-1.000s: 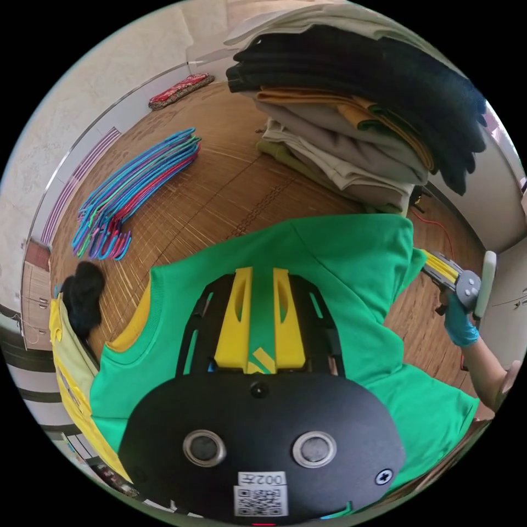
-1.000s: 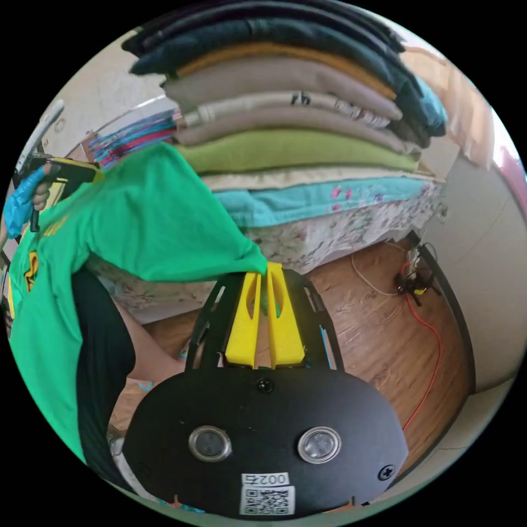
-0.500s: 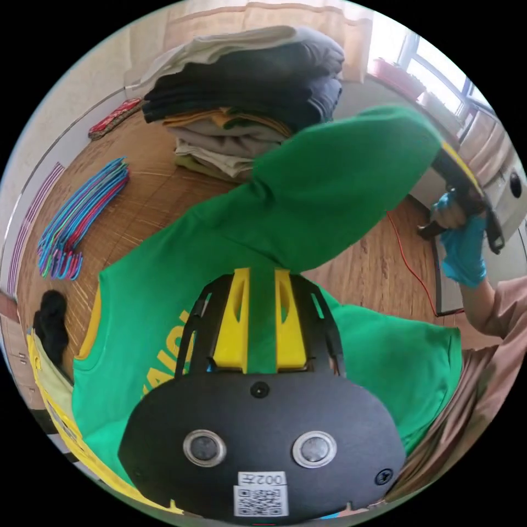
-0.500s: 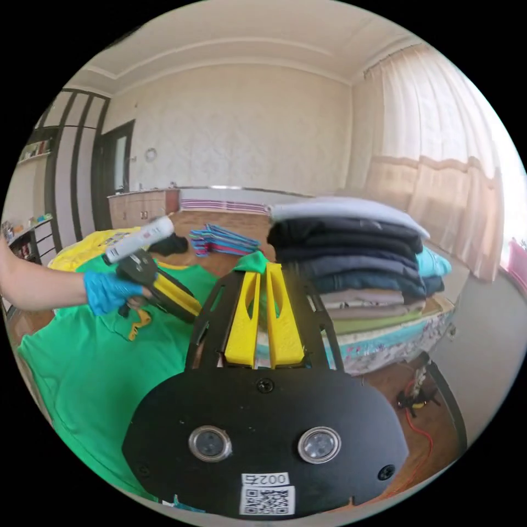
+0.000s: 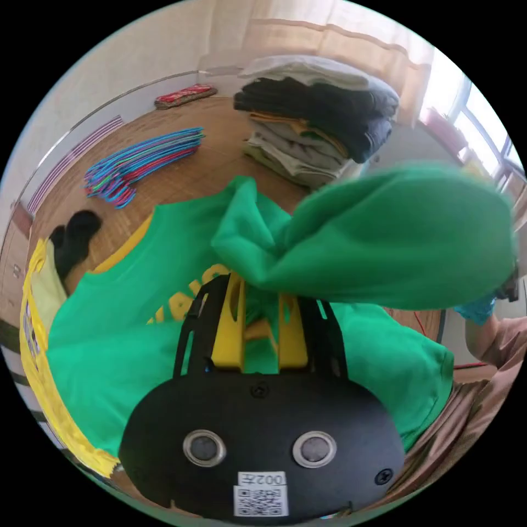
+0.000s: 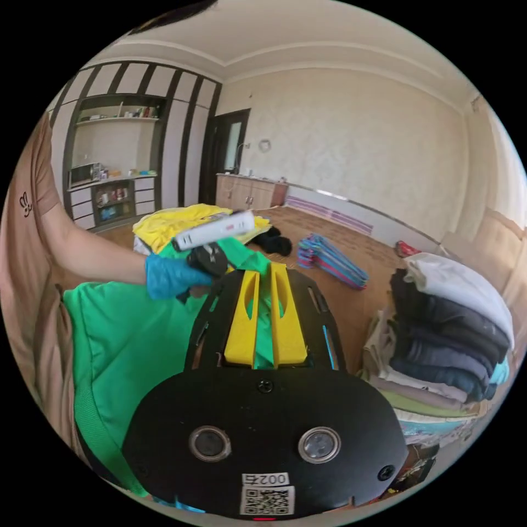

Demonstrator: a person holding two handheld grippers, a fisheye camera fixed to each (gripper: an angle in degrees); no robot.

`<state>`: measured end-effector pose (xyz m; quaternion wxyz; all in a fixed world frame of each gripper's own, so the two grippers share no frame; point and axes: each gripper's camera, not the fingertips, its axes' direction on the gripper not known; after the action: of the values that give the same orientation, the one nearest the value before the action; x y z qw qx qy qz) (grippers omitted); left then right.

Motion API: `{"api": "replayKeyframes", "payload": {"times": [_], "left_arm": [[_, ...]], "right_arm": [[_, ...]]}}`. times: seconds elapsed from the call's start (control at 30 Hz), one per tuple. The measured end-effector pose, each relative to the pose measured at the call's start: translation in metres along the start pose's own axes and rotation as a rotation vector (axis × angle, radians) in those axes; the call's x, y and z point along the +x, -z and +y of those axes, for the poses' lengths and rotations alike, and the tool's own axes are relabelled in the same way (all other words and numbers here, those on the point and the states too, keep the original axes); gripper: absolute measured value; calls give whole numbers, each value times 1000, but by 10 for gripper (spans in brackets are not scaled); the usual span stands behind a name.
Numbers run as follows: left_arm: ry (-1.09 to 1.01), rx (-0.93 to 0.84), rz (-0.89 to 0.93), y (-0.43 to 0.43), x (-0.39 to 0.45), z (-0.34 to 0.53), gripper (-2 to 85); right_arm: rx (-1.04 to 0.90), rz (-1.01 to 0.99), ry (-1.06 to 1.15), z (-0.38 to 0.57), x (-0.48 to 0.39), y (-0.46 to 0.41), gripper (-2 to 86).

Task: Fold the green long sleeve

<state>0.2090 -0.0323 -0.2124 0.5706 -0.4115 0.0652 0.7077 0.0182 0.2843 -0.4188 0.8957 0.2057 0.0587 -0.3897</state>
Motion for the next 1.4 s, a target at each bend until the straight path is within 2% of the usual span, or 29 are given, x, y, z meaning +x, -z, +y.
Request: {"api": "replayKeyframes", "payload": {"times": [0.13,0.27,0.5,0.67,0.8,1.07,1.2,1.4], "left_arm": [[109,19,-29,26,-29,52,43],[153,54,1,41,-41,100,42],[66,119,86,49,-22,144,59],[-29,149,149,53,-7,162,68],[-72,78,143,33,2,182,63],[-46,-12,93,6,0,229,27],[-20,-23,64,6,-3,253,8],[5,26,55,30,-4,288,38]], "right_arm": [[-175,-144,11,-2,-19,-37,62],[-360,-200,37,-2,-33,-60,109],[-357,-289,-54,-12,-17,-50,116],[-399,-150,-109,-13,-3,-62,119],[-433,-144,-168,-9,7,-92,127],[-465,-385,-365,-6,32,-146,120],[-425,-345,-318,-20,27,-138,49],[-265,-259,-215,-62,1,-108,32]]}}
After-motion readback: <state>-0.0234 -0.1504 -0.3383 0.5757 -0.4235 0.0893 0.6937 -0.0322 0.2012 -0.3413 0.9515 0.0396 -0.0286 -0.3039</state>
